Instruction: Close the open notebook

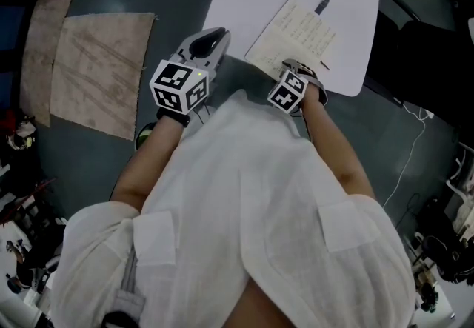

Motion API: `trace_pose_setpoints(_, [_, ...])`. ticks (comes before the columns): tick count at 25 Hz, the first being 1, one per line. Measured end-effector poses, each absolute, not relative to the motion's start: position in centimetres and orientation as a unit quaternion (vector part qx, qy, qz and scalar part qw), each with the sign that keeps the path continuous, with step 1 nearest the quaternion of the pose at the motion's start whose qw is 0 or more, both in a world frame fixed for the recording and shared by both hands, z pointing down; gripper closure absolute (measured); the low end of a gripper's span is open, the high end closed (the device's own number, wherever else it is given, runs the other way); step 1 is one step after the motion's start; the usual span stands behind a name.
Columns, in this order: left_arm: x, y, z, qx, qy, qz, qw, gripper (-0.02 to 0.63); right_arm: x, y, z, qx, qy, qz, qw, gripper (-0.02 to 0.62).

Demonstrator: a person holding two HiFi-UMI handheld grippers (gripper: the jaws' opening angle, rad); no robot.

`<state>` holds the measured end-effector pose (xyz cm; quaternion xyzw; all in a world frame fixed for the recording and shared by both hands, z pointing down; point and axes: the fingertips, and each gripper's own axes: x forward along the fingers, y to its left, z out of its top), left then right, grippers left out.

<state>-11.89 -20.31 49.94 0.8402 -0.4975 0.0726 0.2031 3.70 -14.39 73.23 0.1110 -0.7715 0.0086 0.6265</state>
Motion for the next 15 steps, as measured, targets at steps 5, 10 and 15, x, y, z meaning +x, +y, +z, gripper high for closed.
trace_pose_setpoints(5, [-12.0, -20.5, 49.8, 0.841, -0.496, 0.073, 0.202, 0.572, 3.7, -14.1, 72.9, 0.111, -0.773, 0.013, 0.624, 0.331])
trace_pose_setpoints(10, [-11.7, -20.5, 49.6, 0.845, -0.491, 0.072, 0.2, 0.572, 3.7, -13.6, 72.0, 0.116, -0.779, 0.032, 0.616, 0.383])
trace_pose_setpoints(15, [-11.5, -20.4, 49.4, 0.848, -0.485, 0.072, 0.199, 0.572, 3.5, -13.1, 70.5, 0.115, -0.784, 0.045, 0.608, 0.432])
